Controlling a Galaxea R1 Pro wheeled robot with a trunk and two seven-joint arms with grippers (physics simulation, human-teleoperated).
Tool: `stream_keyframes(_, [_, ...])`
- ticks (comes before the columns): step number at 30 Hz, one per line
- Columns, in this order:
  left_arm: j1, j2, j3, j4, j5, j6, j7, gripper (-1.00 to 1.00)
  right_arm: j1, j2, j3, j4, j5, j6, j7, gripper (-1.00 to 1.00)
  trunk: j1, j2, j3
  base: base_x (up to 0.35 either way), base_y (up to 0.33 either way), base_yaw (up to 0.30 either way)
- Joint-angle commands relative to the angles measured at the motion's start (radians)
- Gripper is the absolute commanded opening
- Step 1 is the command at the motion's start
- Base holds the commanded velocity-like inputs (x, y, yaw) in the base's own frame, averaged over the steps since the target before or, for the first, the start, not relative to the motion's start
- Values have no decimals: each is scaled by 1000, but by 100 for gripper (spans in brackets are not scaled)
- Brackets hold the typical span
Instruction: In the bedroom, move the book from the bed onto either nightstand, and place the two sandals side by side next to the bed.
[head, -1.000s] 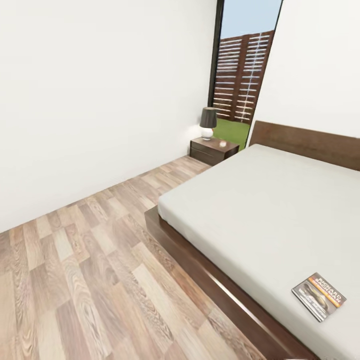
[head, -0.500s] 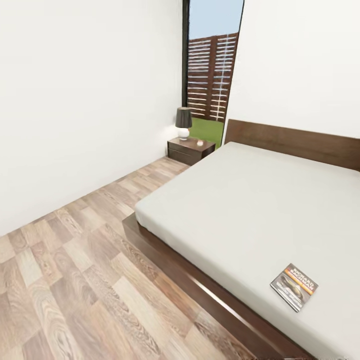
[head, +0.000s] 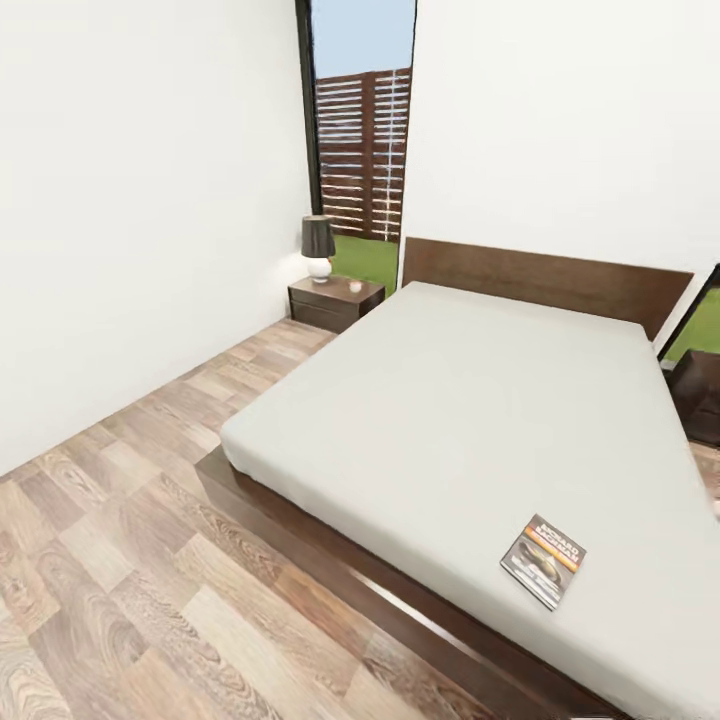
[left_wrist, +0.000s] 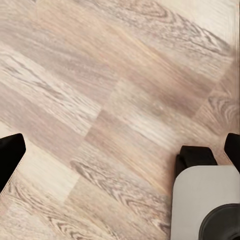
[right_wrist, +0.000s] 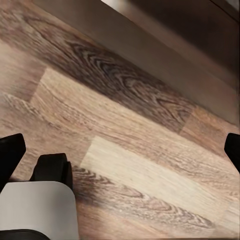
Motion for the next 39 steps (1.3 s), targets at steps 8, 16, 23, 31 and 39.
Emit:
stream_keyframes(8, [0,0,-9,0,7,-3,2,100,-1,0,-9,2,10,-3,2,100,0,0,-1,100,0,-295])
stream_keyframes(16, [0,0,-9,0,7,-3,2,100,-1,0,-9,2,10,-3,2,100,0,0,-1,38,0,-295])
stream_keyframes(23, [0,-1,-9,0,7,-4,2,100,-1,0,-9,2,10,-3,2,100,0,0,-1,10,0,-295])
stream_keyframes(31, [1,-10,-9,0,7,-6,2,100,-1,0,-9,2,10,-3,2,100,0,0,-1,2,0,-295])
stream_keyframes(39, [1,-12,-9,0,6,-5,2,100,-1,0,-9,2,10,-3,2,100,0,0,0,0,0,-295])
